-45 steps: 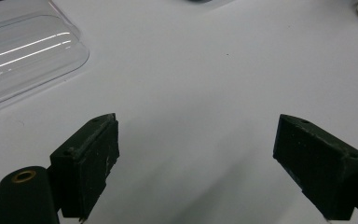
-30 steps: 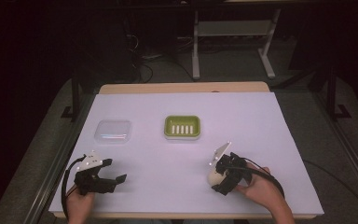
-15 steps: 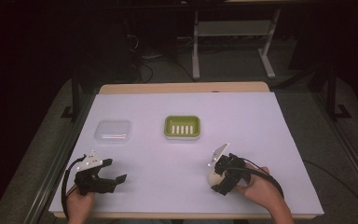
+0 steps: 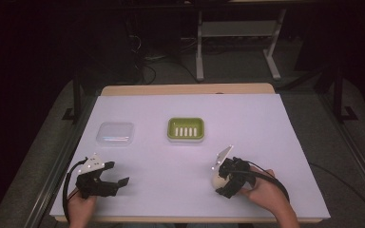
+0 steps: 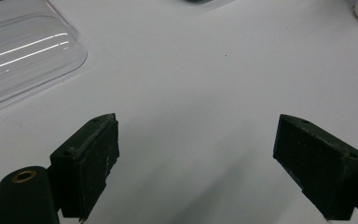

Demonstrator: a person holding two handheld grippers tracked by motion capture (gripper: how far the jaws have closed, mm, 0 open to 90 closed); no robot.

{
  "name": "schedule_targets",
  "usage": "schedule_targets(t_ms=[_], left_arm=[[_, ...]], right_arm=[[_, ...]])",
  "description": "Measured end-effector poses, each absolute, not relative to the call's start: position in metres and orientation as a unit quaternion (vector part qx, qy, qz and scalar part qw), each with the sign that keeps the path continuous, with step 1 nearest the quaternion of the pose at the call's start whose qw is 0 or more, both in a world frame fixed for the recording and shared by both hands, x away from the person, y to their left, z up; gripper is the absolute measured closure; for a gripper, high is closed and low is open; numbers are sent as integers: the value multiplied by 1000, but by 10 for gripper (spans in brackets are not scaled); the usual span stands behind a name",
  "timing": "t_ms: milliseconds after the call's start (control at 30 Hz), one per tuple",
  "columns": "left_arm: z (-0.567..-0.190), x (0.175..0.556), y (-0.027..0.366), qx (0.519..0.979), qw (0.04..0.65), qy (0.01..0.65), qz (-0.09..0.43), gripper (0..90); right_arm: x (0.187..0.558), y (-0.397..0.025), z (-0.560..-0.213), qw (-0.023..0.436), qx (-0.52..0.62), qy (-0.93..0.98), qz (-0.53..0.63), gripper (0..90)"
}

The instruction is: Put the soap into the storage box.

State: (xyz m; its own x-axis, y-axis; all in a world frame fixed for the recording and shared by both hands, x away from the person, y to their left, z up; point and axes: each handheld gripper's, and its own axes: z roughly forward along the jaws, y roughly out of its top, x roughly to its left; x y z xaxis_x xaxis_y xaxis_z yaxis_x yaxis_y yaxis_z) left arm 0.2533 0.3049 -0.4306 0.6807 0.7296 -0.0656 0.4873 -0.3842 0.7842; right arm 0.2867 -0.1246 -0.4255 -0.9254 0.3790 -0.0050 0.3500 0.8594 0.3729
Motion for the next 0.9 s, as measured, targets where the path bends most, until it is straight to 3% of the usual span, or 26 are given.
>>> schedule_targets(t_ms=[900], left_arm=[[-430, 253, 307, 815, 416, 376, 148, 135]], right_arm=[[299, -132, -406, 23, 206, 954, 215, 233]])
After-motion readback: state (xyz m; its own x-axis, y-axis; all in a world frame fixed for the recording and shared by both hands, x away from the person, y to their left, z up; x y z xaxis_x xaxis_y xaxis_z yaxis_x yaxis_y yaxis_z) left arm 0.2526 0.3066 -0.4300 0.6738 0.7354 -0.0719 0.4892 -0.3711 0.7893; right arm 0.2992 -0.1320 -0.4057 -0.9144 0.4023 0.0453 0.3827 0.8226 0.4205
